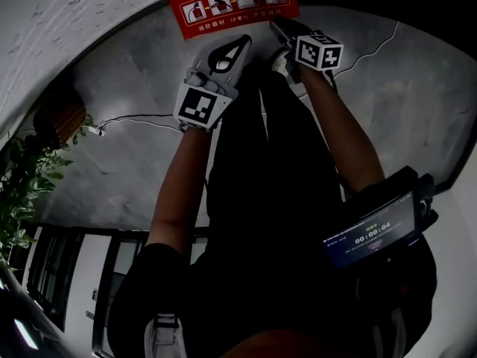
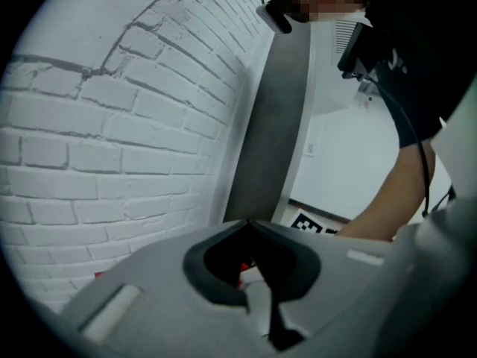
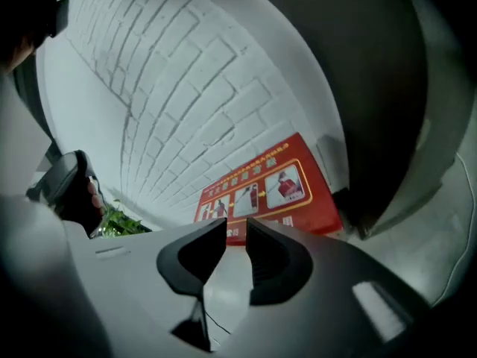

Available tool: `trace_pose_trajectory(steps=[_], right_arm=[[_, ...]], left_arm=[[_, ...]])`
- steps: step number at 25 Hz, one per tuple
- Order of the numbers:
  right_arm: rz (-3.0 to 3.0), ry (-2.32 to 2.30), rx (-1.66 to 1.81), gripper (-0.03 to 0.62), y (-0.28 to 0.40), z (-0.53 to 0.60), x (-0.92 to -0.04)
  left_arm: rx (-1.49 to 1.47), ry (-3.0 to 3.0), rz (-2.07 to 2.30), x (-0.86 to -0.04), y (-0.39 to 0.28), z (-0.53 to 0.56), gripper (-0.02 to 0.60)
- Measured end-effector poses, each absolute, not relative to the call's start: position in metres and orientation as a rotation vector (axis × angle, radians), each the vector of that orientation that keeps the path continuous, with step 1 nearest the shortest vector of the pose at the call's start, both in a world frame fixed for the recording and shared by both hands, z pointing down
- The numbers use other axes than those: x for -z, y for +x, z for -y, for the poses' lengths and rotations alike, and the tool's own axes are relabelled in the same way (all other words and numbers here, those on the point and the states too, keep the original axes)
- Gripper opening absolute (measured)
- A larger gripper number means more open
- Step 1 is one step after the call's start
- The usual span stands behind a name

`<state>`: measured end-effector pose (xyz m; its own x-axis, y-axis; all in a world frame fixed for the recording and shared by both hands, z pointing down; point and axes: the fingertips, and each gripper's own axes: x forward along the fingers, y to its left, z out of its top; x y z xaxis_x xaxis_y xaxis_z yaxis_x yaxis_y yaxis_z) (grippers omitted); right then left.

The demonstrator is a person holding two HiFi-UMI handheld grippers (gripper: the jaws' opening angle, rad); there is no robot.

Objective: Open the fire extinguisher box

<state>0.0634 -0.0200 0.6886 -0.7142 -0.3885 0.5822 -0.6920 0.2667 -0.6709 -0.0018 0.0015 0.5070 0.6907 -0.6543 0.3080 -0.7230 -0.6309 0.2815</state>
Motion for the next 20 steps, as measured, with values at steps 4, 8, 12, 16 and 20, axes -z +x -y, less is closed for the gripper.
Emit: trace_pose_trajectory(steps=[4, 8, 12, 16, 20], right_arm=[[2.147, 1.071, -1.629, 0.101, 0.064, 0.002, -0.729], [2.115, 1.091, -1.744, 0.118, 0.06, -0.005, -0.753], [2.107, 1.104, -1.783, 0.133, 0.061, -0.003, -0.767], [2.099, 1.111, -1.869, 0.162, 0.058, 0.002, -0.774], [2.094, 1.113, -1.939, 0.178, 0.053, 0.005, -0.776]], left_arm=[[-0.289, 2.516, 1.016, -0.53, 0.012, -0.008, 0.002], [-0.303, 2.526, 0.991, -0.549, 0.022, -0.013, 0.002], [-0.33, 2.499, 0.96, -0.56, 0.024, -0.019, 0.002], [-0.331, 2.499, 0.965, -0.568, 0.019, -0.02, 0.002], [-0.315, 2.514, 0.99, -0.566, 0.013, -0.013, 0.002]])
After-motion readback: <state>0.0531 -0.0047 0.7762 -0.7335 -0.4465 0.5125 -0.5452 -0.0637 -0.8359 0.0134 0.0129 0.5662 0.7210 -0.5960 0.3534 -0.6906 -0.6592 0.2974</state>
